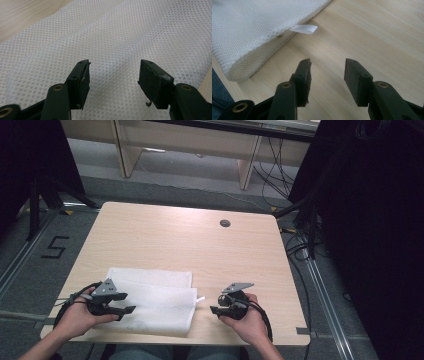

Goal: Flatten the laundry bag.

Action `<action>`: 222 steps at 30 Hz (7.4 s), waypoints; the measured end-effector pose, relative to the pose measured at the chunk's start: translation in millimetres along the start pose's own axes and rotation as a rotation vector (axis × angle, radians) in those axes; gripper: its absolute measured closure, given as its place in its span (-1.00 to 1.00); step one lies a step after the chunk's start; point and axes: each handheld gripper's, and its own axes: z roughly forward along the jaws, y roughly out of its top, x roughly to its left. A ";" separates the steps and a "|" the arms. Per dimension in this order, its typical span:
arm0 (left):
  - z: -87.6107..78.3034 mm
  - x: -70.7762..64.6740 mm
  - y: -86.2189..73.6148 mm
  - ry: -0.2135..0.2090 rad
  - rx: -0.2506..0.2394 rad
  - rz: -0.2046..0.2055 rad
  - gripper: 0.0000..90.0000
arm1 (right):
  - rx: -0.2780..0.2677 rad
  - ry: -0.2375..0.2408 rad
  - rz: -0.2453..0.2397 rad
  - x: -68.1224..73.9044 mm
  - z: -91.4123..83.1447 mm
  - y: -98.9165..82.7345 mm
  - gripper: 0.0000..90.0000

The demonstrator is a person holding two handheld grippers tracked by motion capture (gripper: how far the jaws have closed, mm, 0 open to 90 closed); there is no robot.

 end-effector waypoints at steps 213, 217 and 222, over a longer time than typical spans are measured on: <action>87.0 -80.4 93.6 -0.119 0.083 0.175 0.84 | 0.138 -0.108 -0.241 -5.0 45.9 110.6 0.97; 93.1 -84.8 94.8 -0.136 0.151 0.252 0.90 | 0.145 -0.096 -0.205 -2.8 43.2 110.3 0.97; 105.1 -85.6 95.8 -0.127 0.161 0.226 0.95 | 0.108 -0.068 -0.159 1.4 31.7 110.1 0.97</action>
